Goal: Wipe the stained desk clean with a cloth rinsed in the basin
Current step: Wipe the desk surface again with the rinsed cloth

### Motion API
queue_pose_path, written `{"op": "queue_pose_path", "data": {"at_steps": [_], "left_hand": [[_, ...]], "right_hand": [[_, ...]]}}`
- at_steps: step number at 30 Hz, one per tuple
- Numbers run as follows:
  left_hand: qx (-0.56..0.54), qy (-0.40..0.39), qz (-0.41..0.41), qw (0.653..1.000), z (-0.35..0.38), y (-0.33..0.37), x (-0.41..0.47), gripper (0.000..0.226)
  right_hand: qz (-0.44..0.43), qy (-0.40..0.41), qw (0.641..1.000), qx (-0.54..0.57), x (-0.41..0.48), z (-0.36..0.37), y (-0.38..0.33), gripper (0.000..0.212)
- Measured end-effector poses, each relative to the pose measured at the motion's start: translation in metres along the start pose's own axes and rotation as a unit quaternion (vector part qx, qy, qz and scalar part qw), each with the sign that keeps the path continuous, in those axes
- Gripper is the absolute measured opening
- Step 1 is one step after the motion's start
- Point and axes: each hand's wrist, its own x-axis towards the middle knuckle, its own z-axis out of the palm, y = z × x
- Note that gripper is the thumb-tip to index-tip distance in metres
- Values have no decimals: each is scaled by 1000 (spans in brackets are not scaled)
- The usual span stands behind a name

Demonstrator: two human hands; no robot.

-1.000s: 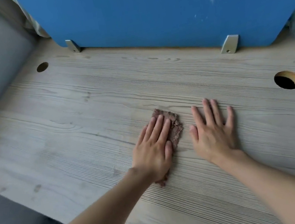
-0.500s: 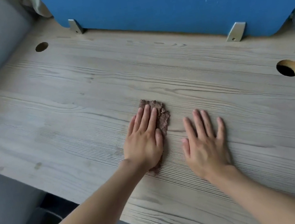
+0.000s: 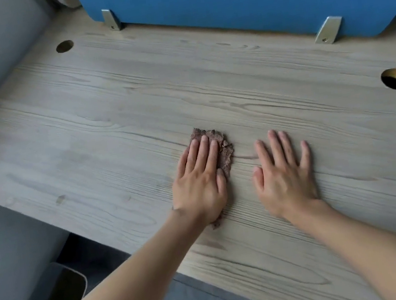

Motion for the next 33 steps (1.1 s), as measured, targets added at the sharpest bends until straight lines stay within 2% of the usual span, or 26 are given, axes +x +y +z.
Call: {"op": "queue_pose_path", "data": {"at_steps": [4, 7, 11, 15, 17, 21, 24, 26, 28, 30, 33], "left_hand": [[-18, -18, 96, 995, 3, 7, -49, 63], [-10, 6, 68, 998, 3, -13, -37, 64], [-19, 12, 9, 1000, 4, -6, -40, 64], [-24, -19, 84, 996, 6, -6, -74, 63], [-17, -15, 91, 996, 5, -20, -67, 62], [-11, 2, 6, 1000, 1, -14, -66, 64], [-23, -26, 60, 998, 3, 7, -102, 63], [-34, -38, 97, 994, 2, -5, -105, 62], [-24, -35, 79, 996, 1, -28, -92, 63], [-15, -27, 27, 999, -4, -47, -77, 64], [-5, -16, -12, 1000, -4, -40, -82, 65]], "right_hand": [[22, 16, 1000, 10, -9, -8, -13, 64], [20, 26, 998, 54, -36, -7, -43, 64], [-20, -5, 1000, 14, -49, -1, -53, 65], [-13, -18, 1000, 8, -47, -4, -53, 68], [-12, -16, 1000, 8, -49, -5, -54, 67], [-13, -12, 1000, 7, -48, -5, -54, 65], [-13, -20, 1000, -2, -49, -4, -54, 67], [-16, -19, 1000, -7, -50, -4, -54, 67], [-15, -11, 1000, 2, -49, -4, -54, 65], [-11, -13, 1000, 4, -48, -5, -54, 64], [-3, -18, 1000, 2, -50, -5, -55, 64]]}}
